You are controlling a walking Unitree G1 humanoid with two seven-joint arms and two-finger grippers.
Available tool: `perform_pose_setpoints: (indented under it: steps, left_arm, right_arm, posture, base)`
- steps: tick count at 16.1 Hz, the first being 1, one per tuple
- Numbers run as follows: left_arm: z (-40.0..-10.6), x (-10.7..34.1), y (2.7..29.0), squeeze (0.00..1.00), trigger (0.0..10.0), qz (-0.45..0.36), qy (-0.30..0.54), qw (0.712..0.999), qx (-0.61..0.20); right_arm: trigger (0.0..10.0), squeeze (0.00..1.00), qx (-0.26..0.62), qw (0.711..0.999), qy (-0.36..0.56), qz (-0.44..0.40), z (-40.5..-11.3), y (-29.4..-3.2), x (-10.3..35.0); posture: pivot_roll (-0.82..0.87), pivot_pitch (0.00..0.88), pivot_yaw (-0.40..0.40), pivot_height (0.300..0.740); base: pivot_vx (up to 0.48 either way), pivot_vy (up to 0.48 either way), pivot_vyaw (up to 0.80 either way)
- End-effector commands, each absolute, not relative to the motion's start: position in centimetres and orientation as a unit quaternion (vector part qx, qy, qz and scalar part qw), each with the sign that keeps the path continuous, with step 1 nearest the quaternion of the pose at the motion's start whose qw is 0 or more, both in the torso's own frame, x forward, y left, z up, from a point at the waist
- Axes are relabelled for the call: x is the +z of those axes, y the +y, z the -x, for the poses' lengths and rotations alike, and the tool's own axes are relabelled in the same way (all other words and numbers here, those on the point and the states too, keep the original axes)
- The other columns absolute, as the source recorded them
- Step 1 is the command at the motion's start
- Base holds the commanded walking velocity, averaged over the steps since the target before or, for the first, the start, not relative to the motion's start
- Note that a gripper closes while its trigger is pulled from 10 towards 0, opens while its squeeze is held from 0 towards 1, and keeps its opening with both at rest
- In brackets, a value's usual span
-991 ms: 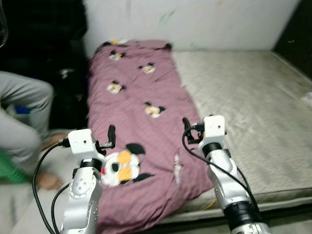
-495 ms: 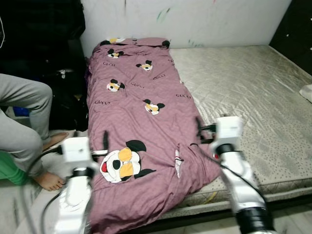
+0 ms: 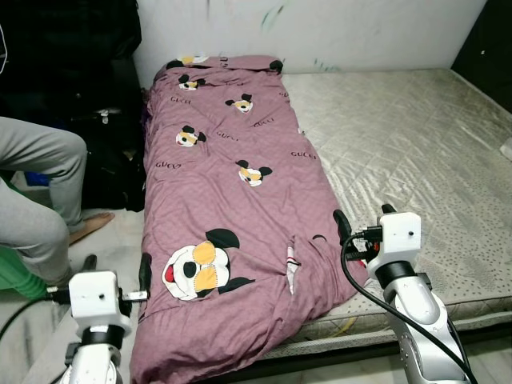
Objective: Clean up the room
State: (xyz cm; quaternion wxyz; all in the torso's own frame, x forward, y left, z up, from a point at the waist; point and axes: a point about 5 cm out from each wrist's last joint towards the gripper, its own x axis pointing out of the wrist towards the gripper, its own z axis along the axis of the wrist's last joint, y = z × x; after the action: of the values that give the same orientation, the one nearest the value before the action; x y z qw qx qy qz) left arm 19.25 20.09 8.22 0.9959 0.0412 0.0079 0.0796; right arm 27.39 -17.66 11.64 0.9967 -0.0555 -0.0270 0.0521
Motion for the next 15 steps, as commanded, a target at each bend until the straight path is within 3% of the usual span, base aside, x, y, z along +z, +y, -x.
perform_pose_setpoints:
  steps: [1, 5, 9, 15]
  left_arm:
    - [-19.2, 8.6, 19.9, 0.00, 10.0, -0.046, 0.002, 0.996, 0.075]
    - [-19.8, 8.6, 19.6, 0.00, 10.0, -0.040, 0.006, 0.997, 0.070]
    - [-20.3, 8.7, 19.4, 0.00, 10.0, -0.035, 0.004, 0.997, 0.068]
    - [-20.4, 8.8, 19.5, 0.00, 10.0, -0.035, 0.004, 0.997, 0.066]
  right_arm:
    - [10.0, 0.00, 0.061, 0.996, -0.025, 0.055, -27.3, -17.1, 11.9]
    - [10.0, 0.00, 0.074, 0.995, -0.023, 0.061, -27.8, -17.0, 12.3]
    - [10.0, 0.00, 0.078, 0.992, -0.029, 0.094, -28.4, -16.6, 12.7]
    - [10.0, 0.00, 0.092, 0.992, -0.017, 0.080, -27.5, -15.3, 12.0]
  posture:
    - [0.04, 0.050, -0.022, 0.740]
    - [0.04, 0.055, -0.027, 0.740]
    - [0.03, 0.066, -0.030, 0.740]
    - [0.03, 0.069, -0.030, 0.740]
  base:
    - [0.000, 0.000, 0.00]
    - [0.000, 0.000, -0.49]
    - [0.000, 0.000, 0.00]
    - [0.000, 0.000, 0.80]
